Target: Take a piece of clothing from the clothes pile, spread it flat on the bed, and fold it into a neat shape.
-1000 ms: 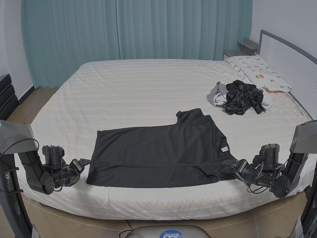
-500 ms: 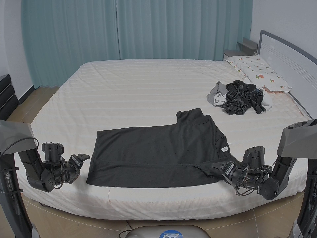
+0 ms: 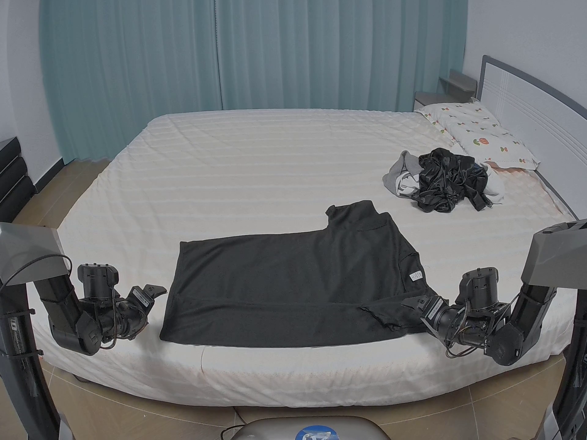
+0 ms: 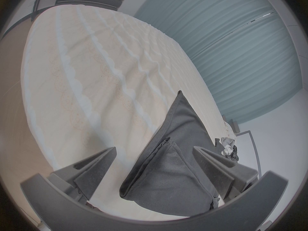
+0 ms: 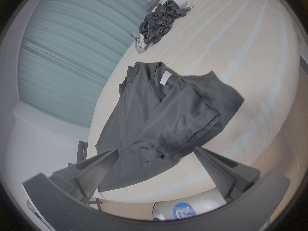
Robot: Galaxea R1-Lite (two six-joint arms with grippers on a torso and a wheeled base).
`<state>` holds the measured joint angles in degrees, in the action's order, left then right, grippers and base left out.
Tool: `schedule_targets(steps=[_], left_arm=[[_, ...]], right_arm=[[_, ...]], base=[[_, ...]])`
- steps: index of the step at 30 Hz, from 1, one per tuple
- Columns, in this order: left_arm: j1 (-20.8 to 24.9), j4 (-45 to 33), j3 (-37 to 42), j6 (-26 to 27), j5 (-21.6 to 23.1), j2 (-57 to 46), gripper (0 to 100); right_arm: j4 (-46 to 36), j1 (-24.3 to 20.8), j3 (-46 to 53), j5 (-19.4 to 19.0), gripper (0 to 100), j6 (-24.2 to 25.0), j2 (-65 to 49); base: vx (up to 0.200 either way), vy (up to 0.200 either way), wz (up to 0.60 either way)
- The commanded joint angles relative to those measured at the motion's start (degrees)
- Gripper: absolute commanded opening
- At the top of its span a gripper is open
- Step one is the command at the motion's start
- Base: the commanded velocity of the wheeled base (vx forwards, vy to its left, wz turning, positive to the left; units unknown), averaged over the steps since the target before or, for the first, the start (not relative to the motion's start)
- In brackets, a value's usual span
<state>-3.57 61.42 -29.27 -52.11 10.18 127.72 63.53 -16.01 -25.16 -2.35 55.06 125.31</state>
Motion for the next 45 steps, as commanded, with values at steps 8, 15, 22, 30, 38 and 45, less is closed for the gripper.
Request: schedule_targets(steps=[8,15,22,30,38,45], left_arm=[[-0.03,0.02,0.0,0.0,-0.07,0.34,100],[0.06,0.11,0.0,0.08,-0.07,0.51,100],[-0.03,0.11,-0.09,0.08,-0.07,0.51,100],[0.06,0.11,-0.09,0.08,-0.07,0.51,100],[-0.03,0.11,-0.09,0.08,-0.07,0.51,100],[0.06,0.11,-0.09,0.08,-0.07,0.51,100]], right_arm=[[-0.95,1.15,-0.85,0.07,100,-0.22,0.38],[-1.21,2.12,-2.35,0.07,100,-0.22,2.4],[-1.3,2.38,-2.96,0.16,100,-0.22,2.93],[-1.3,2.38,-4.37,0.51,0,-0.22,4.16],[-1.3,1.86,-3.75,1.47,0,-0.13,3.28],[-1.3,1.77,-4.02,2.26,0,-0.13,2.75]], base=[[0.0,0.0,0.0],[0.0,0.0,0.0],[0.0,0.0,0.0],[0.0,0.0,0.0],[0.0,0.0,0.0],[0.0,0.0,0.0]])
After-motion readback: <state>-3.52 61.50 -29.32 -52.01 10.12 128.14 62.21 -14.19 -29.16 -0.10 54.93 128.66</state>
